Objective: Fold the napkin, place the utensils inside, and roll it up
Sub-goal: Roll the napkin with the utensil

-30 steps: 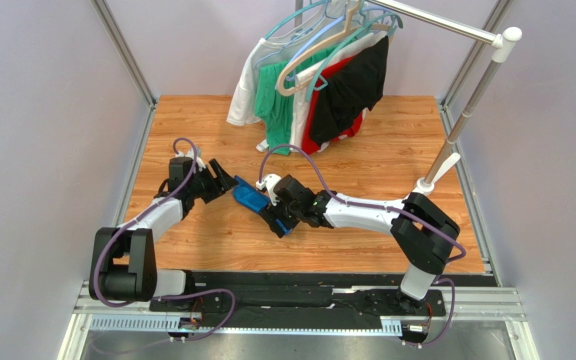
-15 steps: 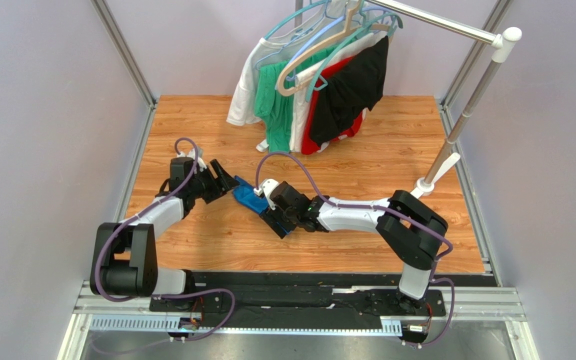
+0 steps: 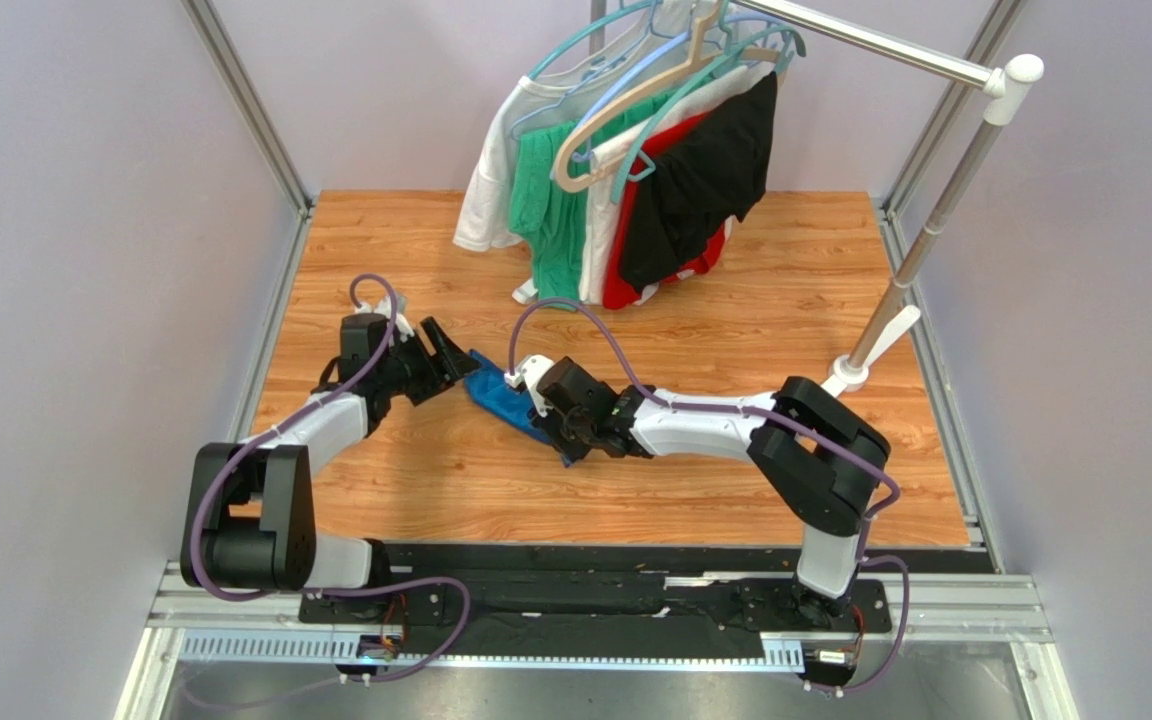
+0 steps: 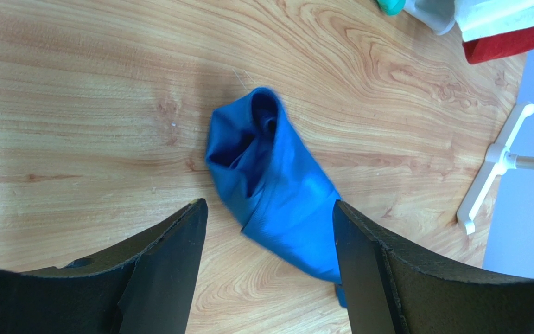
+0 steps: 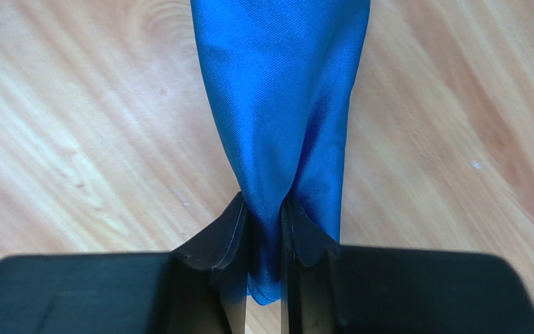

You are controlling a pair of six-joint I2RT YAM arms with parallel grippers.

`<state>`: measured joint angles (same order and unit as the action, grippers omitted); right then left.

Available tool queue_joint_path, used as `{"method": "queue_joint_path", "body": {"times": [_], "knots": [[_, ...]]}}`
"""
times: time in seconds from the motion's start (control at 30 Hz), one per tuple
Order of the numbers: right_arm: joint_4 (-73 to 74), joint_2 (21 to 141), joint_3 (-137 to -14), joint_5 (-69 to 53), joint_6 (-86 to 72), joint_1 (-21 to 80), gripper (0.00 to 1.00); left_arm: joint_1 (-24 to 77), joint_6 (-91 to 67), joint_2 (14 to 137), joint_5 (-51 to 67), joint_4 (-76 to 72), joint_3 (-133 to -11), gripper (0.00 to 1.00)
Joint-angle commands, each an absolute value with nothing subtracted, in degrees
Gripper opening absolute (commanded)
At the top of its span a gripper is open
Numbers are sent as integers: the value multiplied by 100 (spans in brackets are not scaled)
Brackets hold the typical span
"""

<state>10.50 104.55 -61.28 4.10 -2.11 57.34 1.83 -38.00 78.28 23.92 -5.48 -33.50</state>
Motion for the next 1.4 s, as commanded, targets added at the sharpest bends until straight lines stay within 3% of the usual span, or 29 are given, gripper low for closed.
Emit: {"method": "queue_joint_path", "body": {"times": [0.0, 0.8, 1.1, 1.37], "knots": [[1686, 10696, -6451, -860, -466, 5660, 15, 149, -3718, 7708, 2461, -677, -3357, 75], [1328, 10898, -6495, -3769, -1063, 4632, 11, 149, -3727, 7444, 2724, -1072, -2760, 74], [1213, 11065, -6504, -4095, -1072, 4421, 11, 149, -3814, 7866, 2865, -1291, -2751, 73], [1037, 11162, -6495, -4402, -1186, 4237, 9, 219, -3937, 8068, 3023, -1520, -2751, 66]]}}
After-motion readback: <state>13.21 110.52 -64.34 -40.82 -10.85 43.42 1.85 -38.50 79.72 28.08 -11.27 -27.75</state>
